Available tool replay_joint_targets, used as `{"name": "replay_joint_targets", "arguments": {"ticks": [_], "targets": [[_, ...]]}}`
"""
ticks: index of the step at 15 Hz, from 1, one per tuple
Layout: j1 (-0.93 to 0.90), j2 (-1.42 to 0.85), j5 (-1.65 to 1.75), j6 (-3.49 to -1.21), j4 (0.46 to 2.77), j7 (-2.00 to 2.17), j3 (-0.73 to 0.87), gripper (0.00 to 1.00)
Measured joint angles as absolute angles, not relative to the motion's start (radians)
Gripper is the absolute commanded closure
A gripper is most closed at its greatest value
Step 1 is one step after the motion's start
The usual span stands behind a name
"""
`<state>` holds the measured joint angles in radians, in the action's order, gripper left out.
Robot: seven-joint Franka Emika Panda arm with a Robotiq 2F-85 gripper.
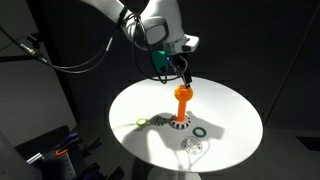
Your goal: Put the orange ring around the rod
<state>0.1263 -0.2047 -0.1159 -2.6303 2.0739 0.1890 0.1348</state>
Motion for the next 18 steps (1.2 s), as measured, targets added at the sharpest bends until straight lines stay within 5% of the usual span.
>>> {"name": "replay_joint_targets", "arguments": {"ticks": [18], "targets": [[0.131, -0.246, -0.175, -2.773, 2.095, 0.089, 0.099, 0.0]]}}
